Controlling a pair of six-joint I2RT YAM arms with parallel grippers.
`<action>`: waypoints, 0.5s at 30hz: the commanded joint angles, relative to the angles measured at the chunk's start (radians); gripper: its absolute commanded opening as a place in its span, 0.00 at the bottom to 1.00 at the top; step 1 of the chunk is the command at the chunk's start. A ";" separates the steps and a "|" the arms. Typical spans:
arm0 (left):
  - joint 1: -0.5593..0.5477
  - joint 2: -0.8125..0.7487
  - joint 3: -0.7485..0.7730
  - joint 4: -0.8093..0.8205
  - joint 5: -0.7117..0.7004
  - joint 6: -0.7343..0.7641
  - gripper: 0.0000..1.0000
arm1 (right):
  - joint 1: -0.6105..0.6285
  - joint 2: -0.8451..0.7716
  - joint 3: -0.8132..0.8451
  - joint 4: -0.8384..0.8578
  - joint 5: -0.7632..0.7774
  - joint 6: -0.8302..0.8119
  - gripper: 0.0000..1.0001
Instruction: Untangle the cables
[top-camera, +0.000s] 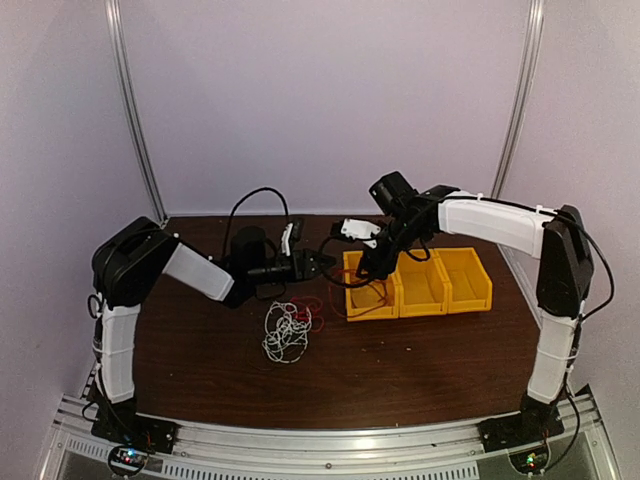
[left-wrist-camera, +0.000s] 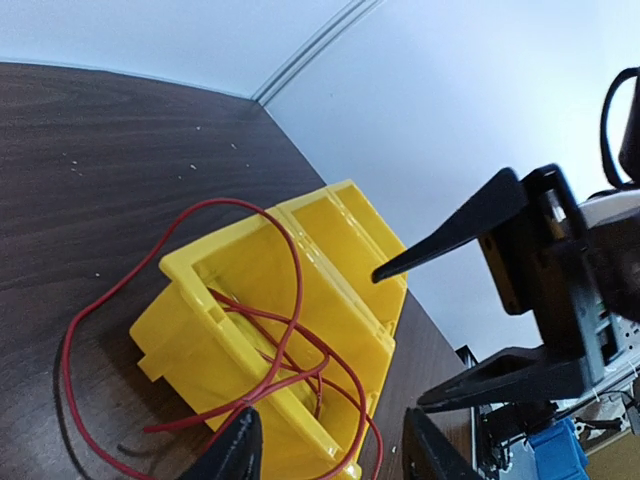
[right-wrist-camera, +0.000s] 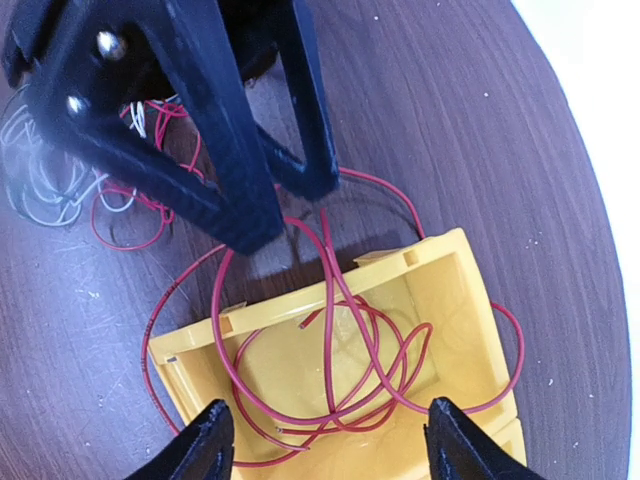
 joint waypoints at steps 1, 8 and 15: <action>0.033 -0.134 -0.101 0.013 -0.043 0.034 0.50 | 0.004 0.079 0.076 -0.076 -0.010 -0.123 0.70; 0.058 -0.233 -0.208 -0.008 -0.055 0.055 0.53 | 0.004 0.132 0.104 -0.126 -0.047 -0.237 0.82; 0.062 -0.275 -0.250 -0.018 -0.058 0.075 0.53 | -0.001 0.170 0.100 -0.090 -0.047 -0.266 0.76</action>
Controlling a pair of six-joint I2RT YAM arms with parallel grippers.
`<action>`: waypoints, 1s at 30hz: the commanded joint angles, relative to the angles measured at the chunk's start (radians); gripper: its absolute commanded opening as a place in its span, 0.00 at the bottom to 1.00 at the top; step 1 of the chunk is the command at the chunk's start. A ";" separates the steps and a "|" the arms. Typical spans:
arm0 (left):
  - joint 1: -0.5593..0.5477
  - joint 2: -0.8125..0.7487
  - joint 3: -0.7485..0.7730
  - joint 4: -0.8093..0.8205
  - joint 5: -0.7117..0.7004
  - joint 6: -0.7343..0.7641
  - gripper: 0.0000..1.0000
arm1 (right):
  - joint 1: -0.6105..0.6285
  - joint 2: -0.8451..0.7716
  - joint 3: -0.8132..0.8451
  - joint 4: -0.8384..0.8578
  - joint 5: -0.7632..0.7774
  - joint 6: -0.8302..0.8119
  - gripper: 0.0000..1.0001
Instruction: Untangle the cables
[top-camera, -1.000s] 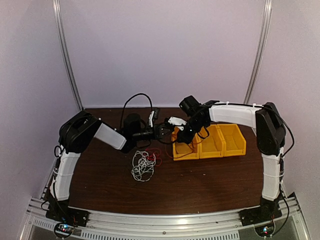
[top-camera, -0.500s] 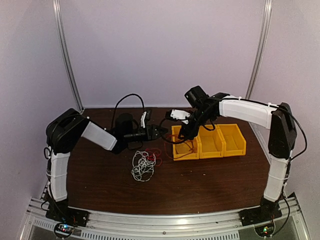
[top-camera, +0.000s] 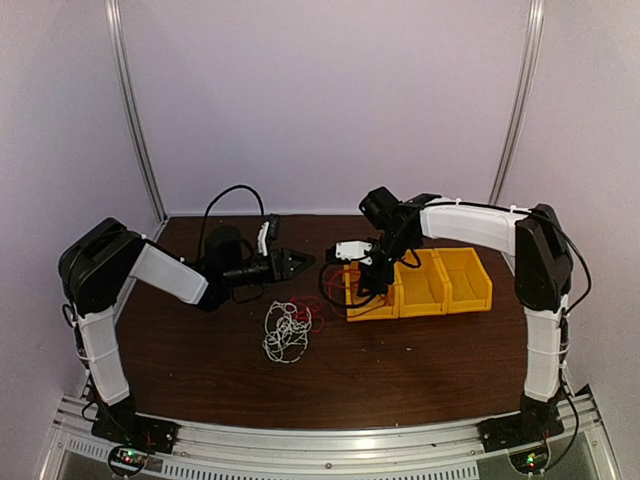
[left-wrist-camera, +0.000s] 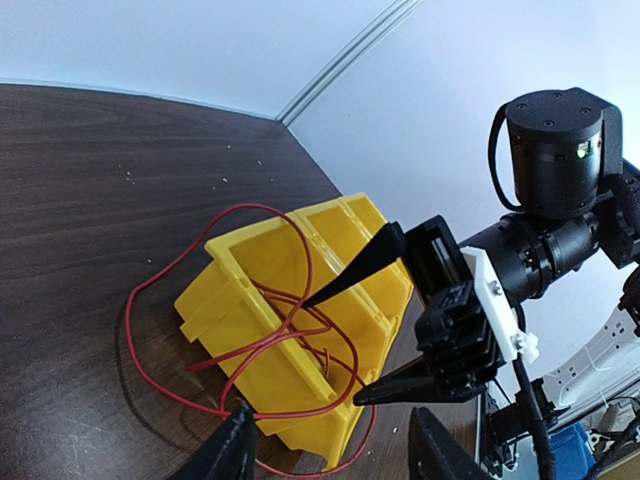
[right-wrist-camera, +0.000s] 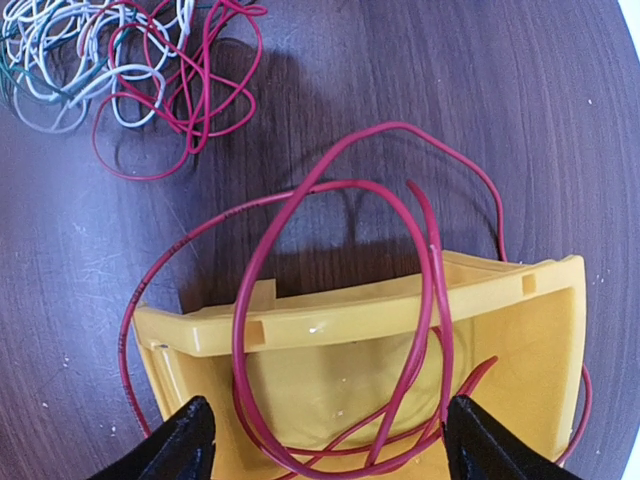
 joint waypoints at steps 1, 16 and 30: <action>0.008 -0.038 -0.017 0.004 -0.011 0.032 0.53 | -0.004 0.031 0.025 0.017 -0.020 -0.036 0.73; 0.008 -0.061 -0.019 -0.031 -0.012 0.062 0.53 | -0.036 -0.084 0.014 0.091 -0.079 0.008 0.00; 0.006 -0.038 -0.020 -0.046 -0.003 0.056 0.53 | -0.083 -0.330 -0.154 0.217 -0.063 0.119 0.00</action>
